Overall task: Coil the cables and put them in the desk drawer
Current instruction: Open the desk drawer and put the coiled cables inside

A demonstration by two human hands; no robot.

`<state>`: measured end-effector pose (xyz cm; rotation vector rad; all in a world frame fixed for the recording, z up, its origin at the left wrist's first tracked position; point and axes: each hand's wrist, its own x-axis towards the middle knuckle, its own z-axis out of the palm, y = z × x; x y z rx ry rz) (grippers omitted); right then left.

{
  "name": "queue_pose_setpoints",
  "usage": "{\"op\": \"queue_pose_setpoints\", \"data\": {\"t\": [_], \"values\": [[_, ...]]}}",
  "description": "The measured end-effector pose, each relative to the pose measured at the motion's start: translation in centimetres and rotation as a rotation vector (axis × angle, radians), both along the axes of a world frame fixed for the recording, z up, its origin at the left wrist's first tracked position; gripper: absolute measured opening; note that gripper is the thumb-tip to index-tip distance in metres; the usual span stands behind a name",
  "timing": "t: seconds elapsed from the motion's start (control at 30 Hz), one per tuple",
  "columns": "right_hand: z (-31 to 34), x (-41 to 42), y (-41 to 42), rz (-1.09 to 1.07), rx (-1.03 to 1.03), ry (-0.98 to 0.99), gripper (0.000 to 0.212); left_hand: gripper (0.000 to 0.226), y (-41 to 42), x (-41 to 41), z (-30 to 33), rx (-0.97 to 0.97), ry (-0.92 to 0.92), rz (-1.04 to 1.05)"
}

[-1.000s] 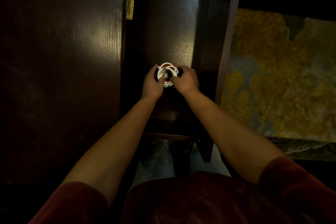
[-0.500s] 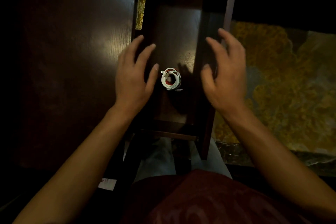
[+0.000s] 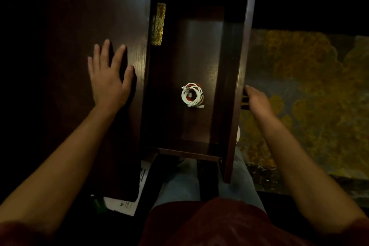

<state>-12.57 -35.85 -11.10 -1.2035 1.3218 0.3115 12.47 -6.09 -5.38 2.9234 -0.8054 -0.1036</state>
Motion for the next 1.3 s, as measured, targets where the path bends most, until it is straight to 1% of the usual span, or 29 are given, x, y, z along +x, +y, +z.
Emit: {"op": "queue_pose_setpoints", "data": {"t": [0.2,0.3,0.43,0.63,0.87,1.03,1.17,1.3], "values": [[-1.4,1.3,-0.6,-0.031,-0.081,-0.017,0.033,0.053,-0.1,0.0,0.1,0.009,-0.006,0.010],[-2.1,1.5,-0.5,-0.026,-0.088,-0.007,0.029,0.053,-0.1,-0.1,0.2,0.011,-0.003,0.015],[-1.8,1.9,-0.9,0.075,-0.052,-0.036,0.025,0.053,-0.1,-0.1,0.1,0.009,-0.004,0.013],[-3.8,4.1,0.0,0.192,-0.058,-0.065,0.032,0.053,-0.1,0.0,0.1,0.000,-0.009,0.007],[-5.1,7.6,3.3,0.258,-0.047,-0.144,0.023,0.054,0.0,0.1,0.0,0.003,-0.007,0.009],[-5.6,10.3,6.1,0.361,-0.084,-0.167,0.027,0.053,-0.1,0.1,0.1,0.000,0.001,0.012],[-6.0,12.7,7.7,0.441,-0.073,-0.186,0.024,0.053,0.0,0.2,0.1,0.014,0.006,0.014],[-6.6,14.6,9.5,0.485,-0.078,-0.181,0.032,0.054,0.0,0.3,0.1,0.016,0.012,0.013]]}}
